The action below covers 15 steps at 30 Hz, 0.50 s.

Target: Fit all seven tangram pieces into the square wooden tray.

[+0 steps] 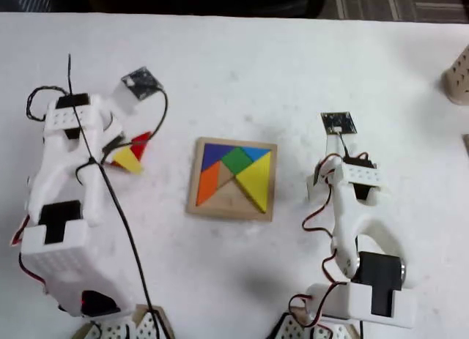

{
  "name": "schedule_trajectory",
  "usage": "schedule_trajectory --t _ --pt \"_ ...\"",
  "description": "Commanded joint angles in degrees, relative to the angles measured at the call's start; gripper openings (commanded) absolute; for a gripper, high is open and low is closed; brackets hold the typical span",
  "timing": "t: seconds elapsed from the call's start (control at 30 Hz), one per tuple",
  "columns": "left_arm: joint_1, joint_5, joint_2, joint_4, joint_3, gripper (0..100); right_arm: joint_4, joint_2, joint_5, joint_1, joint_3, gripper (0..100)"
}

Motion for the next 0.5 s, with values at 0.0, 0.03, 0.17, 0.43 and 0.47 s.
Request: schedule_trajectory --t 0.0,0.03,0.17,0.43,0.47 --pt "0.0 -1.3 2.4 -4.7 -1.9 41 0.7 0.0 1.1 -1.2 -0.7 13.7" --pt "0.2 -1.3 3.9 -6.3 -2.0 41 0.7 0.0 1.1 -1.2 -0.7 13.7" --pt "0.6 -1.3 10.2 -8.1 -5.3 41 0.7 0.0 1.1 -1.3 -0.7 13.7" --pt "0.0 -1.2 15.5 -0.5 -13.0 31 0.7 0.0 1.1 -1.3 -0.7 13.7" --pt "0.0 -1.2 15.5 0.5 -13.4 27 0.7 0.0 1.1 -1.3 -0.7 13.7"
